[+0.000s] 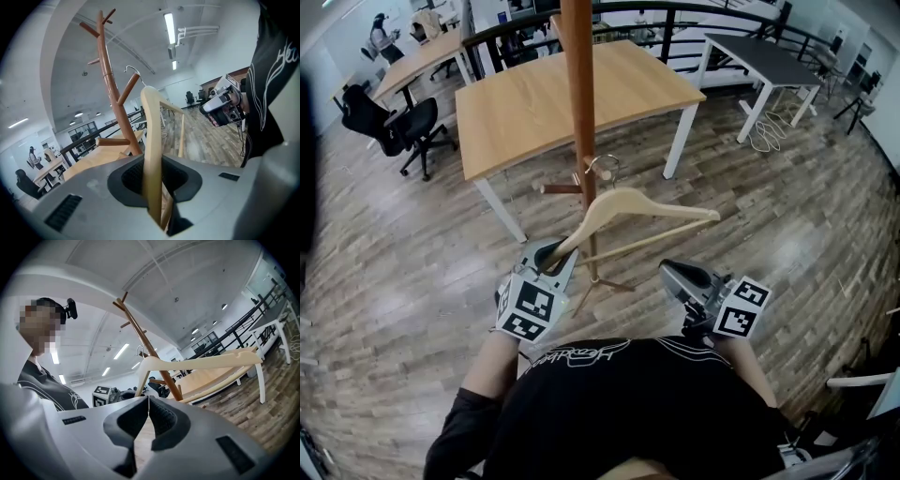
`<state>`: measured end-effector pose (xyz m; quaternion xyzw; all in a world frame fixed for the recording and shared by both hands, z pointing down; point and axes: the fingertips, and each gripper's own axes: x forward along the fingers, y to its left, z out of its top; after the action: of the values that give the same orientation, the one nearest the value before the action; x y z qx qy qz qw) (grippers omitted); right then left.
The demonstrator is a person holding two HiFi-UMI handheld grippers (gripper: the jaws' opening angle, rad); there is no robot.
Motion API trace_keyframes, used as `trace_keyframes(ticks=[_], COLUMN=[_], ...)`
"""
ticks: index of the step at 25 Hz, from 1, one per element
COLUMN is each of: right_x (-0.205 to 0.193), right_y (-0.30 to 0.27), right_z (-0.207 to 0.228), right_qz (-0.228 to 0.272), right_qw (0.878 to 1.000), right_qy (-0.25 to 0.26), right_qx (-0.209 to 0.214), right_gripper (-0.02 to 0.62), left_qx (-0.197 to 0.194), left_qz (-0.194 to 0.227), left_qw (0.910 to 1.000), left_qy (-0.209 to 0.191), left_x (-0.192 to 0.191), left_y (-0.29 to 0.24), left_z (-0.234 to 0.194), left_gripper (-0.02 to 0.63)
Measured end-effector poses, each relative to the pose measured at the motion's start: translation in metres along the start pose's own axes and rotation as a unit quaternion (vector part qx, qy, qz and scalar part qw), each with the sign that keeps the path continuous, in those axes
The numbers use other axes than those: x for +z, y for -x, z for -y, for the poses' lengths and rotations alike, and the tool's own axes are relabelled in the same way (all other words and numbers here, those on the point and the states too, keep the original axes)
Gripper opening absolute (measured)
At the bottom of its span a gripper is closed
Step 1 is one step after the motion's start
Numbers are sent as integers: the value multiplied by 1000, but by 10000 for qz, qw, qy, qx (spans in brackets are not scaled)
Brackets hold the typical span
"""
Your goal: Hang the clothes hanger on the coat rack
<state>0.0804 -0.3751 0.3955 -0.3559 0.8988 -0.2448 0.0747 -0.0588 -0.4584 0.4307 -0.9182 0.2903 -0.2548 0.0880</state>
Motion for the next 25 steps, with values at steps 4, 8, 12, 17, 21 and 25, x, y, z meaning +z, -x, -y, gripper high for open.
trace_keyframes(ticks=[4, 8, 12, 17, 21, 25], right_x=[-1, -5, -5, -7, -7, -8], right_y=[-5, -8, -15, -21, -25, -26], right_z=[9, 18, 24, 31, 31, 33], right_qz=[-25, -73, -98, -144, -153, -168], right_qw=[10000, 9999, 9998, 9997, 9997, 9996], right_qy=[-49, -115, -146, -169, -172, -194], right_qx=[-43, -65, -64, -68, -49, -93], right_gripper=[40, 40, 40, 40, 40, 40], left_qx=[5, -20, 10, 17, 0, -23], left_qz=[-49, -138, -240, -310, -336, -385], left_qw=[9999, 9998, 9997, 9995, 9993, 9992], left_qy=[89, 123, 79, 92, 133, 121], left_x=[-9, -18, -27, -38, -43, -51], left_y=[-8, -16, -22, -27, -29, -30], left_z=[-7, -9, -15, -23, -26, -28], left_gripper=[64, 64, 64, 64, 66, 64])
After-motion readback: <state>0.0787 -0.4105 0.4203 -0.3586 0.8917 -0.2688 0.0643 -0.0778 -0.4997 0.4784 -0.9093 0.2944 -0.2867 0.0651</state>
